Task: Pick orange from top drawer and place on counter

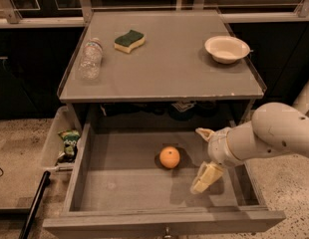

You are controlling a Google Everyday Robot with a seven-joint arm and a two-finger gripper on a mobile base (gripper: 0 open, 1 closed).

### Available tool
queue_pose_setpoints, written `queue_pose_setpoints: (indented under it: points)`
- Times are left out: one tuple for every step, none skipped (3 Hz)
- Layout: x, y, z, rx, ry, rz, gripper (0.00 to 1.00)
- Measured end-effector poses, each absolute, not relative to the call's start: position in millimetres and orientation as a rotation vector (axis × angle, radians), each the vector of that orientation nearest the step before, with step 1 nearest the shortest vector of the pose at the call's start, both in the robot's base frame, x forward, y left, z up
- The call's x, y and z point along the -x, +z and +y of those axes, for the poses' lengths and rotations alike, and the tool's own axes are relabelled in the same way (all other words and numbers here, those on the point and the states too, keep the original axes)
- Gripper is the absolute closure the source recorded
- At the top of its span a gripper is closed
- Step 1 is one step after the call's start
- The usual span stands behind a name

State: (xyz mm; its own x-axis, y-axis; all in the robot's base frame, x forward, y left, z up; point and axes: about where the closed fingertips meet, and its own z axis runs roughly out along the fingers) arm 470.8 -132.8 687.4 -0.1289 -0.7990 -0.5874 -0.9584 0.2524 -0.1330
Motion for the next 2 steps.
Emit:
queue_pose_setpoints:
  points:
    - [-486.0,653.7,-111.1,1.566,0.431,1.882,0.0]
    - [-498.9,633.6,-93.6,1.558,0.484,1.819,0.0]
